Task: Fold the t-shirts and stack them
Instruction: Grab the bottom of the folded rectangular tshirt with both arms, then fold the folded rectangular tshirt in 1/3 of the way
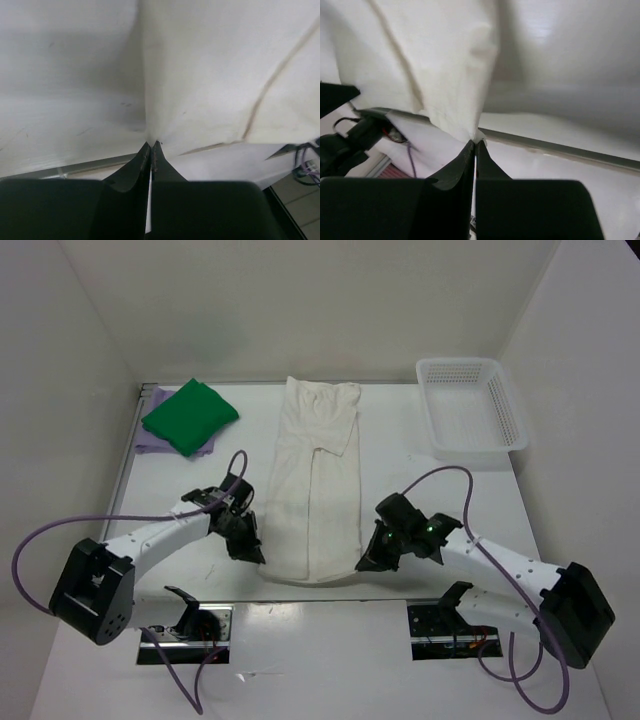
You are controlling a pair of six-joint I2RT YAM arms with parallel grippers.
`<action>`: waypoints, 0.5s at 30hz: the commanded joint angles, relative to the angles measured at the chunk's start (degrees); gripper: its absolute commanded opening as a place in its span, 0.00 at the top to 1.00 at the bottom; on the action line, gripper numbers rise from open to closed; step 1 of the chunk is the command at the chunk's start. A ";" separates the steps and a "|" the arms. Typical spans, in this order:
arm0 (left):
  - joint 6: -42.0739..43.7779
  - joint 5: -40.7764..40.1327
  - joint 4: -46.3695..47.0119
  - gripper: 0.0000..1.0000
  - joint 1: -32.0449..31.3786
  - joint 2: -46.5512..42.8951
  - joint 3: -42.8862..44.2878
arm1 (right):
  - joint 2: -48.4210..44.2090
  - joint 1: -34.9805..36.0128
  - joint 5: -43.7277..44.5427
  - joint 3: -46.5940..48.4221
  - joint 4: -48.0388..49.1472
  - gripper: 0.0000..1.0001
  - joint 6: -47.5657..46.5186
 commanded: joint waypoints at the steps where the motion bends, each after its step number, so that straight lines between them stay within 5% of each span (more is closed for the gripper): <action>1: 5.47 -4.86 -5.26 1.00 1.23 -0.38 11.30 | 1.70 -2.85 2.79 9.20 -5.71 1.00 -5.70; 8: 12.50 -10.13 1.75 0.98 7.46 11.65 28.36 | 19.00 -23.14 -0.20 24.22 -1.85 1.00 -22.58; 15: 15.06 -12.07 6.52 0.98 11.43 28.60 41.09 | 38.96 -28.26 1.21 43.92 1.14 1.00 -29.18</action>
